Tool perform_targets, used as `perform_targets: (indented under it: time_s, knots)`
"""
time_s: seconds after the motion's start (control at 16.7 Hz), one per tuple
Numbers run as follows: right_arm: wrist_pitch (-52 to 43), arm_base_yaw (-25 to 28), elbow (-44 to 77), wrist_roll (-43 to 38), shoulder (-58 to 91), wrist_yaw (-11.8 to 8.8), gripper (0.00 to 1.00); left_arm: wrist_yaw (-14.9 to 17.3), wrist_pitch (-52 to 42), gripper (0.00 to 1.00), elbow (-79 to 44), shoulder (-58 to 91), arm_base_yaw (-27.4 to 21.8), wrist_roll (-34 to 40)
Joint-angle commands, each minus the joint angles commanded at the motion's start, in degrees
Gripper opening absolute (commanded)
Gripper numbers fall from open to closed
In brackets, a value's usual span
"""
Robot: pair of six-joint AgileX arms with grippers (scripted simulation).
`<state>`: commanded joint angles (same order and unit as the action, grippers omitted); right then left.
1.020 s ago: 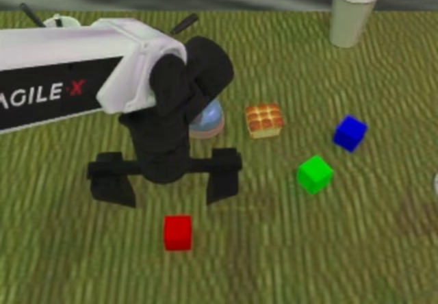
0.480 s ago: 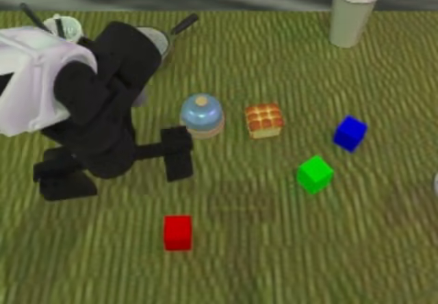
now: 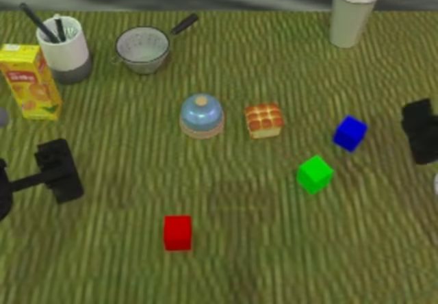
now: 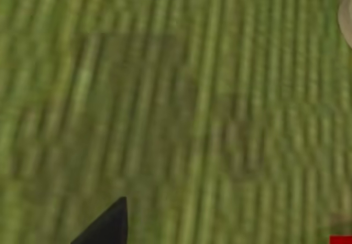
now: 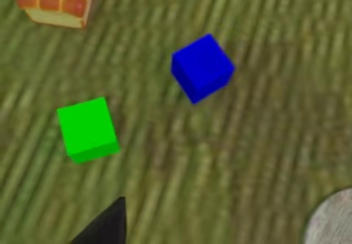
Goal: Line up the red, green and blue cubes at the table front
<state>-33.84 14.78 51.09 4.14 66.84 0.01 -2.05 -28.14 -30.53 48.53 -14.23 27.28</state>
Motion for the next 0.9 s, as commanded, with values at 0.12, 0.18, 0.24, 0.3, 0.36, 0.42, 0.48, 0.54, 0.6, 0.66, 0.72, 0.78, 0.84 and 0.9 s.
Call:
perform_targets:
  time_s: [0.12, 0.18, 0.24, 0.3, 0.36, 0.42, 0.48, 0.54, 0.6, 0.66, 0.72, 0.78, 0.84, 0.9]
  knots:
    - [-6.25, 2.64, 8.82, 0.75, 12.53, -0.05, 1.0, 0.15, 5.43, 1.0, 8.2, -11.14, 3.96, -4.53]
    - [-9.21, 3.92, 13.07, 1.11, 18.17, -0.08, 1.0, 0.26, 7.93, 1.0, 11.77, -16.14, 5.66, -6.79]
    - [-12.01, 5.14, 17.18, 1.46, 23.45, -0.11, 1.0, 0.4, 10.36, 1.0, 15.01, -20.83, 7.22, -9.07]
    - [-14.62, 6.3, 21.13, 1.8, 28.41, -0.13, 1.0, 0.58, 12.87, 1.0, 18.09, -25.46, 8.73, -11.51]
    - [-17.05, 7.39, 24.9, 2.12, 33.09, -0.14, 1.0, 0.76, 15.12, 1.0, 20.59, -29.37, 9.98, -13.75]
    - [-19.27, 8.39, 28.47, 2.42, 37.51, -0.13, 1.0, 0.97, 17.42, 1.0, 22.92, -33.09, 11.16, -16.08]
    - [-21.27, 9.31, 31.78, 2.7, 41.66, -0.1, 1.0, 1.17, 19.46, 1.0, 24.79, -36.14, 12.13, -18.17]
    - [-23.04, 10.14, 34.78, 2.95, 45.44, -0.06, 1.0, 1.37, 21.38, 1.0, 26.37, -38.84, 12.98, -20.15]
    - [-24.59, 10.87, 37.43, 3.17, 48.71, -0.02, 1.0, 1.56, 23.28, 1.0, 27.75, -41.42, 13.76, -22.12]
    - [-25.88, 11.5, 39.71, 3.35, 51.41, 0.02, 1.0, 1.72, 24.85, 1.0, 28.77, -43.61, 14.35, -23.75]
    - [-26.92, 12.01, 41.58, 3.5, 53.5, 0.06, 1.0, 1.85, 26.16, 1.0, 29.55, -45.52, 14.8, -25.14]
    - [-27.69, 12.39, 42.99, 3.61, 54.99, 0.1, 1.0, 1.96, 27.22, 1.0, 30.11, -47.12, 15.13, -26.27]
    - [-28.17, 12.63, 43.89, 3.68, 55.91, 0.12, 1.0, 2.02, 27.86, 1.0, 30.41, -48.08, 15.31, -26.97]
    - [-28.37, 12.73, 44.27, 3.71, 56.3, 0.14, 1.0, 2.05, 28.14, 1.0, 30.54, -48.53, 15.38, -27.28]
